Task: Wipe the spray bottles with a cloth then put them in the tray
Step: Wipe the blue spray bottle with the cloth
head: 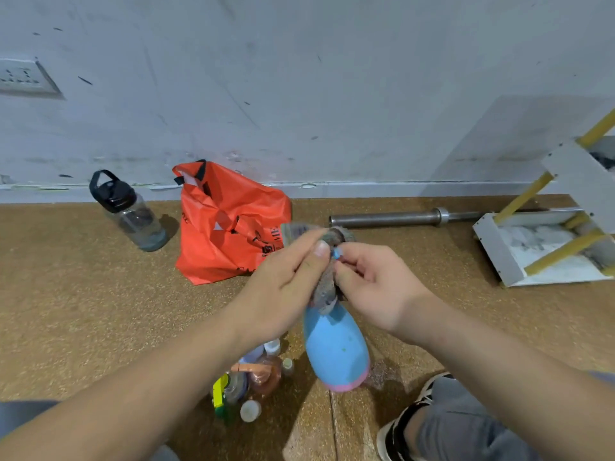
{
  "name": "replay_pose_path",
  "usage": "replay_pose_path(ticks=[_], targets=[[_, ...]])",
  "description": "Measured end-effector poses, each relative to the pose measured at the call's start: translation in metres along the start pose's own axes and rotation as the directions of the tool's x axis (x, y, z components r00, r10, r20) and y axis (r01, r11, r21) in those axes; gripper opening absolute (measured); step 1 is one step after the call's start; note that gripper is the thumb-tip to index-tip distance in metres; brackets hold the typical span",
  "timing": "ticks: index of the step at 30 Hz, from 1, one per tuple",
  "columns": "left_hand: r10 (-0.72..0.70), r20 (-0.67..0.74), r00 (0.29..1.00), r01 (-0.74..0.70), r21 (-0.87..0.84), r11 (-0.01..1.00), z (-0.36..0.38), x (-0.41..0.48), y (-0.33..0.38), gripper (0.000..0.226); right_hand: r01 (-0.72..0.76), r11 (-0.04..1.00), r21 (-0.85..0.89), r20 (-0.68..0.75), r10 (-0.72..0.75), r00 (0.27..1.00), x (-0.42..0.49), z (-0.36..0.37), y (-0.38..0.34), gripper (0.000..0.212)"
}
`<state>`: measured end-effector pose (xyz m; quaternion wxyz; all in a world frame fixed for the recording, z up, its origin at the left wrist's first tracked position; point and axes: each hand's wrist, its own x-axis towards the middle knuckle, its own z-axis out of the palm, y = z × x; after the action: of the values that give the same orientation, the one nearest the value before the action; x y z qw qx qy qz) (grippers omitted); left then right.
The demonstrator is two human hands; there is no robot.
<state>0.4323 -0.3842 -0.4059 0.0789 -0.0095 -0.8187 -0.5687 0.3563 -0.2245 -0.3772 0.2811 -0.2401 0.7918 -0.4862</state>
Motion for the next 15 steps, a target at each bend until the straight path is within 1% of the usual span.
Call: replay_pose_path(ticks=[1, 2, 3, 4, 5, 6, 7, 8, 9, 10, 11, 12, 13, 14, 15], targets=[[-0.098, -0.007, 0.995, 0.096, -0.122, 0.988, 0.001, 0.0, -0.002, 0.04, -0.015, 0.997, 0.073, -0.039, 0.018, 0.999, 0.0, -0.003, -0.001, 0.018], [-0.157, -0.008, 0.988, 0.153, -0.187, 0.97, 0.001, -0.001, -0.002, 0.041, -0.035, 0.992, 0.125, -0.08, 0.046, 0.996, 0.0, -0.007, 0.0, 0.017], [-0.172, -0.013, 0.985, 0.166, -0.181, 0.969, 0.003, -0.002, -0.004, 0.04, -0.052, 0.986, 0.16, -0.113, 0.07, 0.991, 0.0, -0.012, -0.001, 0.017], [-0.142, -0.032, 0.989, 0.138, -0.118, 0.983, 0.007, -0.004, -0.006, 0.037, -0.061, 0.982, 0.176, -0.133, 0.085, 0.988, 0.0, -0.016, 0.001, 0.018], [-0.084, -0.045, 0.995, 0.084, -0.007, 0.996, 0.012, -0.007, -0.007, 0.036, -0.068, 0.981, 0.183, -0.137, 0.094, 0.986, -0.001, -0.019, 0.002, 0.018], [-0.007, -0.046, 0.999, 0.014, 0.143, 0.99, 0.017, -0.009, -0.009, 0.038, -0.075, 0.983, 0.167, -0.123, 0.097, 0.988, -0.002, -0.02, 0.003, 0.018], [0.085, -0.045, 0.995, -0.067, 0.3, 0.951, 0.021, -0.011, -0.006, 0.043, -0.082, 0.987, 0.139, -0.092, 0.095, 0.991, -0.003, -0.017, 0.004, 0.018], [0.192, -0.039, 0.981, -0.157, 0.431, 0.889, 0.023, -0.011, -0.004, 0.048, -0.083, 0.99, 0.118, -0.057, 0.09, 0.994, -0.005, -0.013, 0.005, 0.016], [0.289, -0.027, 0.957, -0.236, 0.508, 0.829, 0.022, -0.01, -0.001, 0.051, -0.081, 0.989, 0.121, -0.027, 0.085, 0.996, -0.006, -0.007, 0.006, 0.015], [0.345, -0.016, 0.938, -0.286, 0.526, 0.801, 0.02, -0.009, 0.001, 0.051, -0.083, 0.986, 0.142, -0.011, 0.086, 0.996, -0.007, -0.003, 0.005, 0.014], [0.353, -0.007, 0.936, -0.304, 0.496, 0.814, 0.016, -0.008, 0.0, 0.049, -0.089, 0.981, 0.17, -0.003, 0.091, 0.996, -0.007, -0.001, 0.003, 0.016], [0.32, 0.004, 0.948, -0.29, 0.431, 0.854, 0.01, -0.007, -0.001, 0.047, -0.094, 0.977, 0.19, -0.001, 0.096, 0.995, -0.005, -0.001, -0.001, 0.019], [0.246, 0.008, 0.969, -0.234, 0.343, 0.91, 0.003, -0.005, -0.003, 0.043, -0.098, 0.976, 0.195, -0.008, 0.102, 0.995, -0.003, -0.003, -0.006, 0.022], [0.144, -0.007, 0.99, -0.139, 0.226, 0.964, -0.003, -0.004, -0.005, 0.039, -0.1, 0.976, 0.191, -0.023, 0.106, 0.994, 0.0, -0.006, -0.01, 0.023], [0.035, -0.04, 0.999, -0.03, 0.101, 0.994, -0.006, -0.002, -0.005, 0.036, -0.1, 0.977, 0.19, -0.049, 0.111, 0.993, 0.003, -0.011, -0.013, 0.025]])
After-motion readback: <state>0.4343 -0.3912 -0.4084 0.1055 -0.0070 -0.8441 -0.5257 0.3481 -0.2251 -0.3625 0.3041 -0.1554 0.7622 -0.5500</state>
